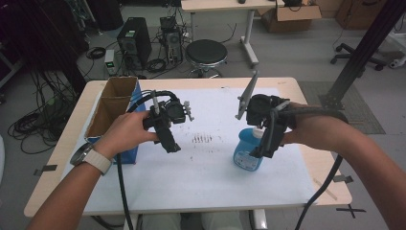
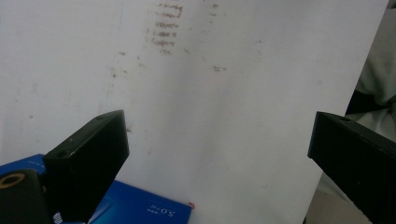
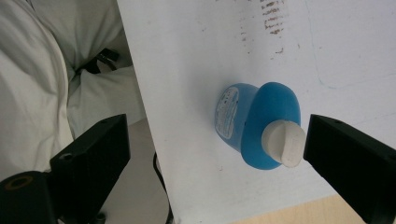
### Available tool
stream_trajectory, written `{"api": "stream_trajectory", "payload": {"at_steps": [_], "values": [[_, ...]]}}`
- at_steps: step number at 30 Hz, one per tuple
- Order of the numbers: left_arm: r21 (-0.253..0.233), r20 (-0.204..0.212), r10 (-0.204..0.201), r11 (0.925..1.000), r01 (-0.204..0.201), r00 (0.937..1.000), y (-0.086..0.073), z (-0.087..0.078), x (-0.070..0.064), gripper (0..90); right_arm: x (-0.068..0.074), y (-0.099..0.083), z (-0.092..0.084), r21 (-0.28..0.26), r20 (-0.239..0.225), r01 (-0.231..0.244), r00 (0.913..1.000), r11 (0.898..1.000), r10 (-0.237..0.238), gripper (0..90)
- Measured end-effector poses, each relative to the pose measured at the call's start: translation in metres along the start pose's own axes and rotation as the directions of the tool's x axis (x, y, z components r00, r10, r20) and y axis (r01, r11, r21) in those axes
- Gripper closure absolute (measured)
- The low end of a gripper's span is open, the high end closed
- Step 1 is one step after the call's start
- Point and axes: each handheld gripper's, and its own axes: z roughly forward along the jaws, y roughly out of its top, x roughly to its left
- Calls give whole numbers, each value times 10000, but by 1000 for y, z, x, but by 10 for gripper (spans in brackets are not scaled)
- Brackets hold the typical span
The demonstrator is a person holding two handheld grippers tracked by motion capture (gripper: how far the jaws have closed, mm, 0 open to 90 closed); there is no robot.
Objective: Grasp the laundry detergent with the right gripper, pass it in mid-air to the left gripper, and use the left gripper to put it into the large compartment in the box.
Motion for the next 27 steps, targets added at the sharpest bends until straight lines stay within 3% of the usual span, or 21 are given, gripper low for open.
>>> {"api": "stream_trajectory", "payload": {"at_steps": [16, 27], "values": [[-51, 12, -43, 10000, 43, 10000, 1, -1, 0, 57, -9, -11, -11, -54, 297, -510, 9982, 9987, 512, 69], [-27, 2, 7, 10000, -7, 10000, 1, -1, 0, 57, -25, -31, -10, -76, 353, -1510, 9879, 9885, 1512, 71]]}}
